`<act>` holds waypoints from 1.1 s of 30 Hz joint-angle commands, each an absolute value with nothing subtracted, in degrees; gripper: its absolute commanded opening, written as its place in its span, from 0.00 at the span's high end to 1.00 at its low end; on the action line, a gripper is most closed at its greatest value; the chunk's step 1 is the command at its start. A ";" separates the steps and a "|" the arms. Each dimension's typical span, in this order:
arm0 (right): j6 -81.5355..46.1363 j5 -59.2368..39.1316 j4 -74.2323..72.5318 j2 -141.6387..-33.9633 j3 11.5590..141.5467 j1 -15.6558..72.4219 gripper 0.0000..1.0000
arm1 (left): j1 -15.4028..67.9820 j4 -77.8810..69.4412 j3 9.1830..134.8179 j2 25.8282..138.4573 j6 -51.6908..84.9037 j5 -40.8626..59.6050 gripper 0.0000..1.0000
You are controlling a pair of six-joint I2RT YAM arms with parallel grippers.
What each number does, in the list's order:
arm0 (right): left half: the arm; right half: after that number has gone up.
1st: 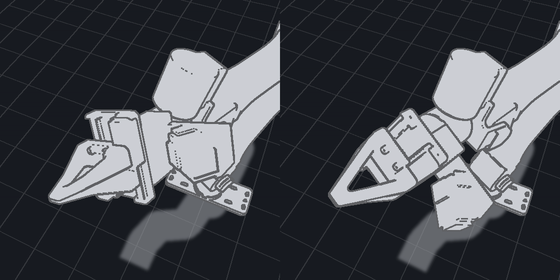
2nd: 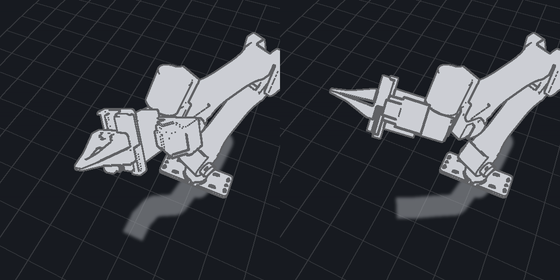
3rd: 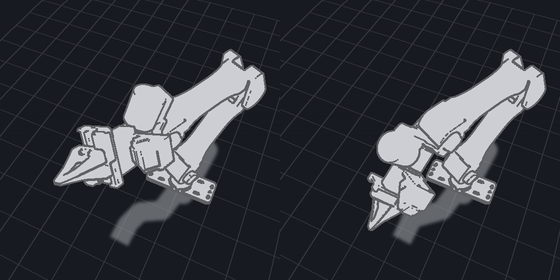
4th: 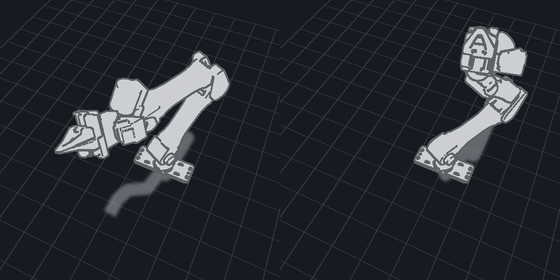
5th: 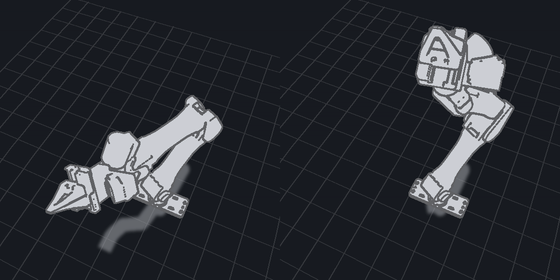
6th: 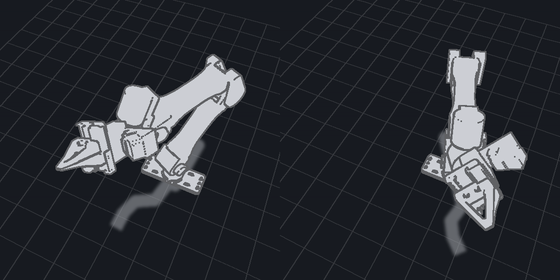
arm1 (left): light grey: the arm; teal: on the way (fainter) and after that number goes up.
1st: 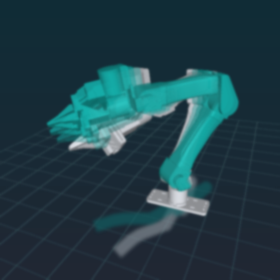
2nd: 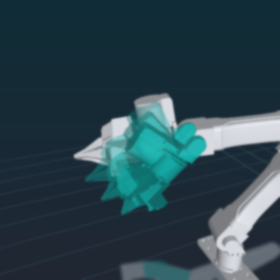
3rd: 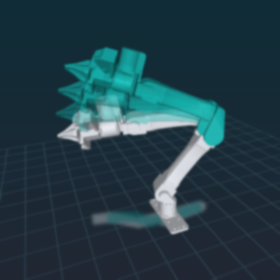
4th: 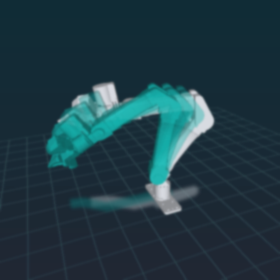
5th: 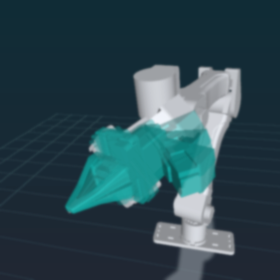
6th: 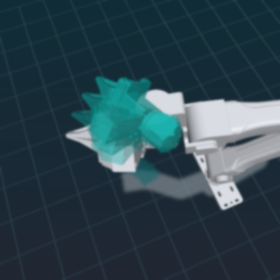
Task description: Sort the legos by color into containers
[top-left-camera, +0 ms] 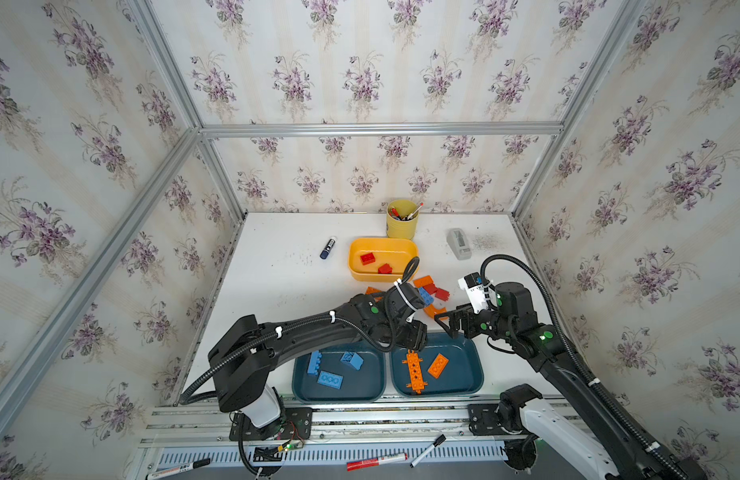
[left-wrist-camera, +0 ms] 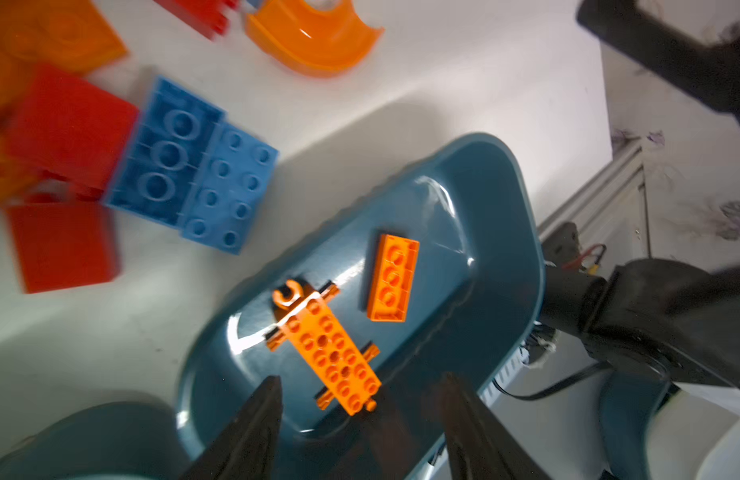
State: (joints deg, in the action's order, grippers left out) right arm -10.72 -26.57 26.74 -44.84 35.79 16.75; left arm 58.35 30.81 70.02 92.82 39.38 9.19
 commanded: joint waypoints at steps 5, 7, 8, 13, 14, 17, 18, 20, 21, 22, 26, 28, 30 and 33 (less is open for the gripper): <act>-11.34 -28.84 23.78 -45.66 36.30 16.73 0.00 | 48.60 36.67 72.71 93.53 39.63 -1.65 0.34; -11.51 -28.99 23.47 -45.80 36.26 16.75 0.00 | 46.23 36.35 74.38 94.80 42.66 -4.72 0.32; -11.60 -29.05 23.30 -45.94 36.21 16.71 0.00 | 45.38 36.31 75.18 95.55 44.17 -6.20 0.32; -11.48 -29.49 22.86 -46.76 36.13 16.71 0.00 | 43.00 35.68 78.36 101.45 54.23 -10.76 0.31; -11.47 -29.53 22.84 -46.85 36.21 16.73 0.00 | 42.68 35.62 78.67 102.40 55.73 -10.82 0.31; -11.38 -29.44 22.47 -47.03 36.08 16.69 0.00 | 42.12 35.60 79.60 105.34 60.36 -12.03 0.31; -11.42 -29.60 22.33 -47.17 35.92 16.73 0.00 | 41.78 35.61 79.84 106.35 61.78 -11.96 0.31; -11.23 -29.78 22.00 -47.62 35.78 16.70 0.00 | 41.32 35.68 80.17 107.64 64.10 -12.06 0.32; -11.16 -29.95 21.83 -47.92 35.69 16.68 0.00 | 41.31 35.76 80.69 108.21 64.52 -12.68 0.31; -11.16 -30.20 21.53 -48.18 35.56 16.65 0.00 | 41.22 35.90 81.23 108.81 65.03 -13.72 0.31; -11.08 -30.84 20.37 -49.41 35.42 16.75 0.00 | 40.23 36.05 82.88 111.99 67.19 -13.20 0.32; -10.85 -30.93 19.98 -49.82 35.62 16.70 0.00 | 40.08 36.48 84.56 113.78 67.18 -13.15 0.32; -10.68 -31.20 19.78 -50.17 35.75 16.66 0.00 | 39.99 36.90 86.27 115.36 67.32 -13.40 0.32; -10.54 -31.59 19.35 -50.63 35.77 16.70 0.00 | 39.56 38.50 88.79 117.83 68.30 -13.04 0.32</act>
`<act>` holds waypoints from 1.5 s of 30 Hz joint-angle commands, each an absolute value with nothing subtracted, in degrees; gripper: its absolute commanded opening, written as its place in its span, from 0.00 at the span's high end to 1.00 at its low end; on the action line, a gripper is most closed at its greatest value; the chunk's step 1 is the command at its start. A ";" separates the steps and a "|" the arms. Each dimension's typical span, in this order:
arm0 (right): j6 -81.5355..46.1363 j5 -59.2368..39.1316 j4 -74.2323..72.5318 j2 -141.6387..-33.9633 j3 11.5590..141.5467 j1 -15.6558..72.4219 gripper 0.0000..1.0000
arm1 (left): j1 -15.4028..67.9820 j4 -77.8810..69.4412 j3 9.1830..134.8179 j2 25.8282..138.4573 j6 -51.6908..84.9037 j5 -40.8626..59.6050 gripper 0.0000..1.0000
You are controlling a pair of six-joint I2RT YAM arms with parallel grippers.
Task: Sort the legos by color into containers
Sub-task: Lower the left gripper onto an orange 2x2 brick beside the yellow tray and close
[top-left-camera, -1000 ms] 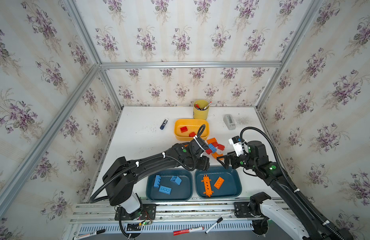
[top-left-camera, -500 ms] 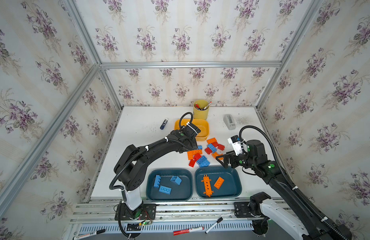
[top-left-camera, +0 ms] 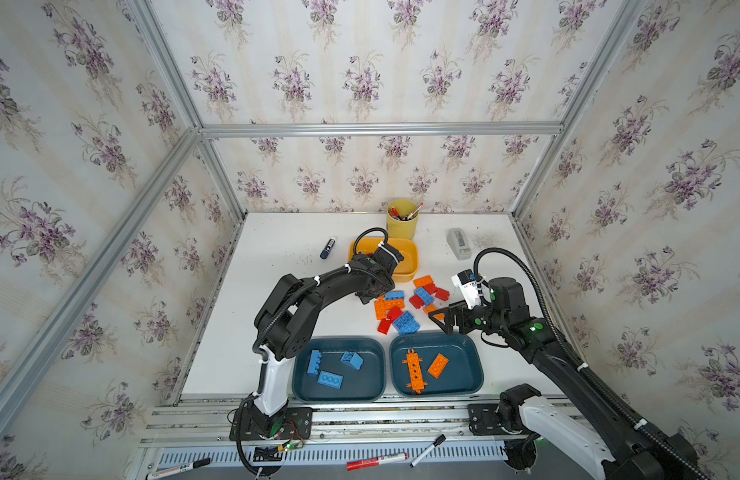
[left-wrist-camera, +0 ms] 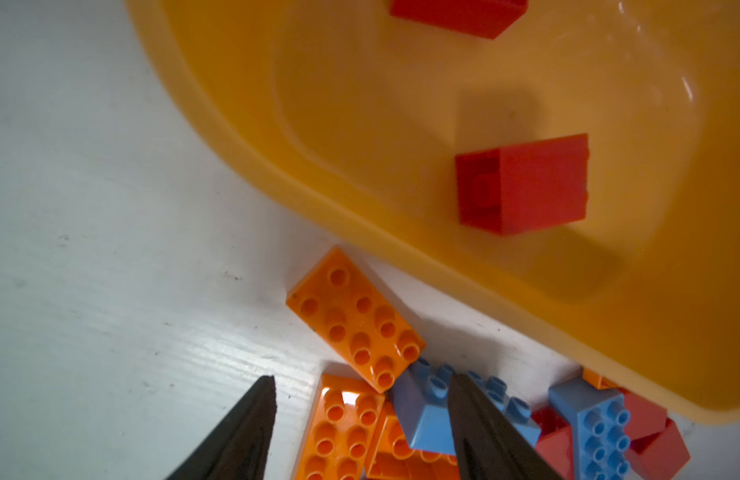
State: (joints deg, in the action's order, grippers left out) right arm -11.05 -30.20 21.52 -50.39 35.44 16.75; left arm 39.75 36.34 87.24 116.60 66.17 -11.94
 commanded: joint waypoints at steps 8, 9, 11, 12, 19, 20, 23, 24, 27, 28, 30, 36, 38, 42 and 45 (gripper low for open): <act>-10.28 -32.08 18.91 -50.89 35.20 16.70 0.00 | 39.11 42.16 92.92 122.32 72.51 -15.12 0.33; -10.19 -32.16 18.94 -50.98 35.23 16.70 0.00 | 39.02 42.51 93.30 122.88 72.83 -15.20 0.33; -10.11 -32.17 18.98 -50.98 35.27 16.65 0.00 | 38.94 42.78 94.04 123.56 73.05 -15.20 0.34; -10.06 -32.17 18.99 -50.98 35.28 16.65 0.00 | 38.94 43.21 94.40 123.99 73.20 -15.29 0.35; -9.98 -32.69 18.40 -51.76 35.38 16.70 0.00 | 39.02 46.53 95.17 125.46 74.44 -14.63 0.42; -10.10 -32.76 18.24 -51.85 35.34 16.70 0.00 | 39.09 46.79 95.25 125.54 74.40 -14.36 0.43; -10.10 -32.70 18.20 -52.03 35.42 16.70 0.00 | 39.52 48.03 95.85 125.81 73.52 -14.04 0.44; -10.11 -32.70 18.20 -51.95 35.53 16.70 0.00 | 39.72 49.26 96.73 126.09 73.17 -14.15 0.44; -10.01 -32.52 18.37 -52.03 35.52 16.72 0.00 | 40.06 52.15 97.84 126.30 73.00 -14.15 0.44; -9.97 -32.52 18.28 -52.08 35.42 16.70 0.00 | 40.16 52.37 97.74 126.30 73.06 -13.79 0.44; -10.11 -32.60 18.16 -52.17 35.42 16.70 0.00 | 40.42 52.55 97.68 126.30 72.86 -13.34 0.48; -9.77 -32.36 18.63 -51.60 35.41 16.70 0.00 | 40.22 52.71 97.99 127.42 72.05 -14.12 0.67; -9.67 -32.30 18.90 -51.35 35.34 16.68 0.00 | 39.99 52.73 98.26 127.29 71.61 -13.87 0.74; -9.80 -32.17 18.66 -51.07 34.98 16.69 0.00 | 40.00 52.90 98.35 125.11 70.11 -16.04 0.79; -9.76 -32.04 18.81 -50.99 35.15 16.70 0.00 | 40.08 53.91 98.28 121.78 67.30 -18.58 0.79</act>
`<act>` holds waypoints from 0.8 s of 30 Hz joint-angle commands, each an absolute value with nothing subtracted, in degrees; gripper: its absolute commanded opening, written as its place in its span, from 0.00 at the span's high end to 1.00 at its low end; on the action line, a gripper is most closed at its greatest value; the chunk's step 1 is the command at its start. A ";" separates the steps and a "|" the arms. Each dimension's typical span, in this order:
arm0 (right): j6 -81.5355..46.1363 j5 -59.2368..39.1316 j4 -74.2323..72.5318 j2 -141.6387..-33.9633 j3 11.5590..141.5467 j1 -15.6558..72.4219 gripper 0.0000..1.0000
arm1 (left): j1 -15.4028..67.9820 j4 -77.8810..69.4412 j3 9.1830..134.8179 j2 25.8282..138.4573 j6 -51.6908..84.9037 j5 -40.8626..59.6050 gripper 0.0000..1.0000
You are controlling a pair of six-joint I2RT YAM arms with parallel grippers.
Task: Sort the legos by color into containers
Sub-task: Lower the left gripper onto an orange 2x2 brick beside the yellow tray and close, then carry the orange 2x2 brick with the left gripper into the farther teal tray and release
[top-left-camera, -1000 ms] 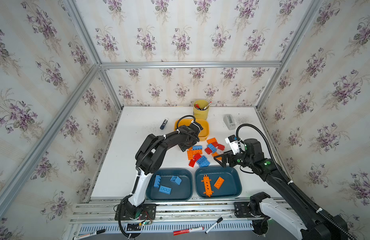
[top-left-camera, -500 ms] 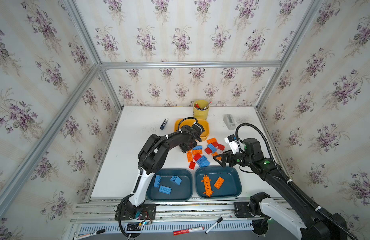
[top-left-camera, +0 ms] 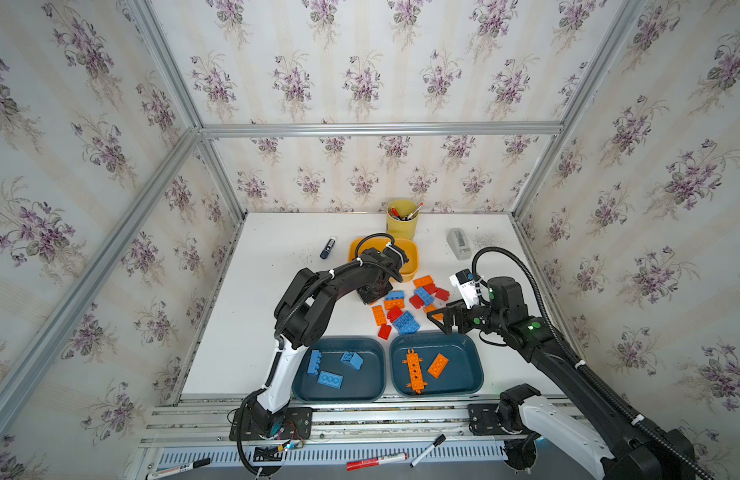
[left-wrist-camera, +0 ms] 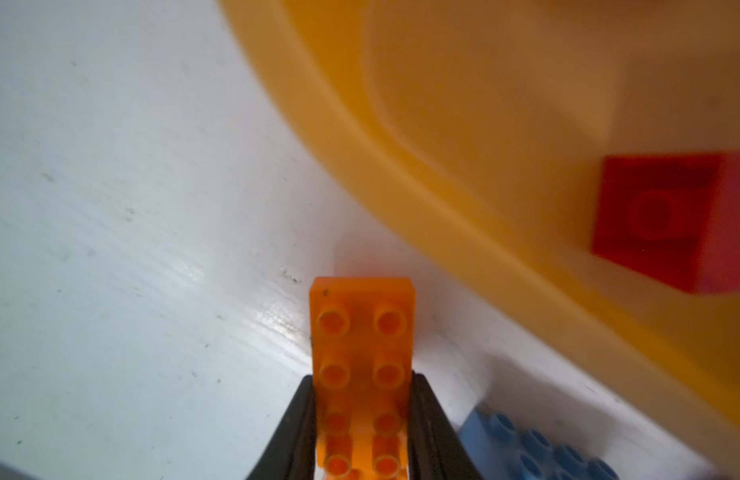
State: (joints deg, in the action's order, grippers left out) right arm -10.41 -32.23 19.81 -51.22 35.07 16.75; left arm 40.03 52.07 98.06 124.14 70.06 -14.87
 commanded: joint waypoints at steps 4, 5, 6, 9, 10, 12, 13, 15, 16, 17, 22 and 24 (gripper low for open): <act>-9.67 -31.82 18.84 -50.93 35.41 16.70 0.00 | 40.34 54.83 96.48 115.17 62.13 -21.49 0.79; -9.67 -31.82 18.69 -51.05 35.46 16.69 0.00 | 40.42 54.93 96.13 113.65 60.79 -22.04 0.79; -9.71 -31.90 18.51 -51.23 35.57 16.70 0.00 | 40.43 54.93 95.98 112.16 59.33 -22.80 0.78; -10.17 -32.08 17.52 -51.76 35.59 16.70 0.00 | 40.43 54.98 98.17 110.12 54.52 -22.57 0.78; -10.20 -32.18 17.45 -51.84 35.67 16.70 0.00 | 40.47 54.93 99.38 109.94 52.70 -21.14 0.78; -10.15 -31.96 17.77 -51.77 36.00 16.70 0.00 | 41.29 54.98 100.82 109.40 50.66 -18.06 0.79; -9.86 -31.53 18.43 -51.49 36.30 16.69 0.00 | 42.37 54.95 101.00 109.07 49.76 -17.39 0.79; -9.35 -30.24 19.82 -50.62 36.60 16.70 0.00 | 44.65 54.95 100.92 108.06 47.47 -15.62 0.79; -9.10 -29.58 20.57 -50.20 36.78 16.61 0.00 | 46.03 54.98 100.54 107.20 45.88 -14.71 0.79; -8.97 -29.21 21.09 -49.85 36.82 16.45 0.00 | 47.31 54.86 100.08 106.33 44.87 -13.92 0.79; -9.14 -28.37 22.15 -48.33 36.53 15.58 0.00 | 55.84 54.42 95.34 100.70 38.42 -9.88 0.79; -9.14 -27.83 22.62 -48.03 36.48 15.42 0.00 | 58.94 53.62 92.92 98.72 37.69 -7.30 0.79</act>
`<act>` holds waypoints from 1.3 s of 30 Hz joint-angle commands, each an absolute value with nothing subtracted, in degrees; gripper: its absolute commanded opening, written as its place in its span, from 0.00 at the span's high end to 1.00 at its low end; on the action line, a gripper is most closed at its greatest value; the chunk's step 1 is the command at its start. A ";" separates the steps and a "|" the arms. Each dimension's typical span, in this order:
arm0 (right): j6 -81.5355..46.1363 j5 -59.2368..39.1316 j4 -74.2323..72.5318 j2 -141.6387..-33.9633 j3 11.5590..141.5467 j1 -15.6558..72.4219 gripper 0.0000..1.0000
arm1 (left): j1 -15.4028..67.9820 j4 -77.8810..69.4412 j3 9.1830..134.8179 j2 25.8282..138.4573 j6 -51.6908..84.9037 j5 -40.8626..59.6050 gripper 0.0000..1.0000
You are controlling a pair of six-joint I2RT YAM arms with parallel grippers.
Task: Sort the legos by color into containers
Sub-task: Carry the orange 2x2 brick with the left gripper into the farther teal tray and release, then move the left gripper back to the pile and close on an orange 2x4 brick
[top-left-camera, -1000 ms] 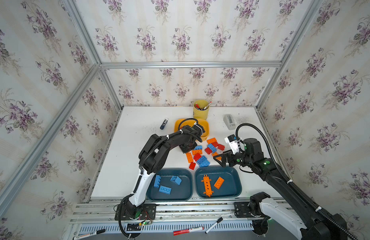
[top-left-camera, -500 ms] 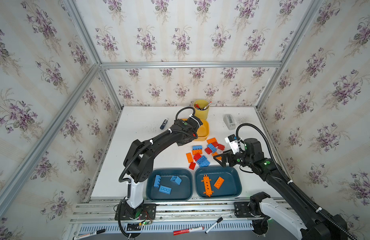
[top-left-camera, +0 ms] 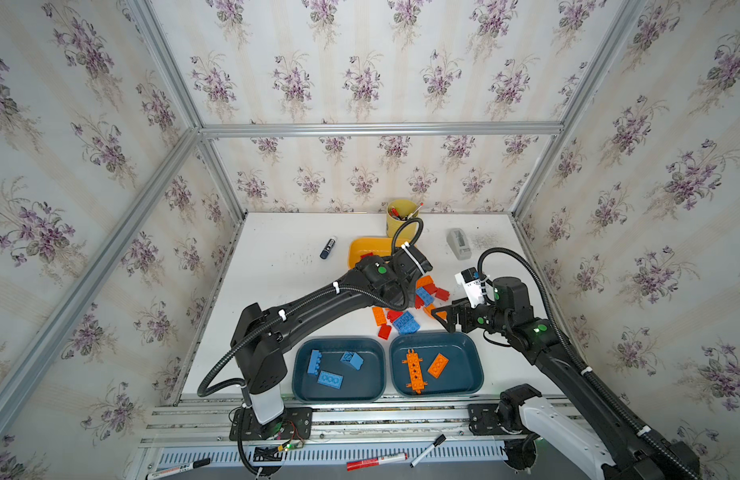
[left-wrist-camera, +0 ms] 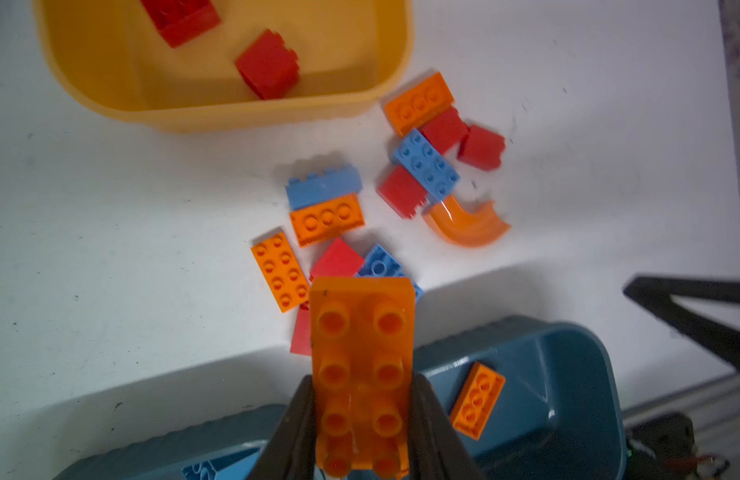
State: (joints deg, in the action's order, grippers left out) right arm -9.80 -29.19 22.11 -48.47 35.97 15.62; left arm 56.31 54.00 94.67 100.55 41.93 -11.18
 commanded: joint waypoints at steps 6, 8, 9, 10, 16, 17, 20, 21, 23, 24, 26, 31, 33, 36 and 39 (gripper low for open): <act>-9.06 -26.08 23.81 -47.22 36.34 14.60 0.00 | 67.35 48.77 86.11 96.15 38.20 -0.35 0.79; -9.05 -25.72 24.40 -47.13 36.30 14.41 0.00 | 69.20 45.70 84.23 96.31 38.66 1.43 0.78; -8.98 -25.60 24.67 -46.95 36.30 14.37 0.00 | 69.79 44.41 83.55 96.56 38.84 2.31 0.77; -8.96 -25.46 24.86 -46.74 36.25 14.37 0.00 | 70.25 43.10 82.90 97.00 39.22 3.31 0.76; -9.22 -25.29 25.92 -45.00 35.95 14.33 0.00 | 69.98 35.88 79.21 98.84 39.64 5.68 0.73; -9.38 -25.28 26.02 -44.70 35.86 14.33 0.00 | 69.75 35.53 79.10 99.20 39.72 6.14 0.71; -9.74 -25.31 26.02 -44.14 35.78 14.33 0.00 | 68.94 35.03 78.80 99.58 39.05 7.63 0.56; -9.75 -25.32 26.10 -44.00 35.79 14.33 0.00 | 68.59 35.00 78.60 99.29 38.73 8.15 0.52; -9.67 -25.51 26.33 -43.93 35.91 14.33 0.00 | 67.77 35.07 78.02 98.10 37.96 8.67 0.44; -9.67 -25.60 26.37 -43.86 35.89 14.33 0.00 | 67.29 35.07 77.65 97.32 37.60 8.62 0.39; -9.67 -25.90 26.37 -43.77 35.88 14.33 0.00 | 66.12 35.52 76.71 95.19 36.24 8.48 0.35; -9.74 -27.09 25.59 -44.40 35.91 14.33 0.00 | 60.79 38.82 74.15 91.20 32.65 6.41 0.31; -9.83 -27.81 25.02 -45.02 35.99 14.33 0.00 | 57.96 40.11 73.59 90.37 31.22 4.65 0.31; -10.09 -28.62 24.12 -46.09 36.14 14.33 0.00 | 52.82 41.60 73.45 90.92 30.91 1.77 0.31; -10.09 -28.74 23.77 -46.72 36.47 14.33 0.00 | 48.93 42.20 74.13 93.26 33.25 0.93 0.32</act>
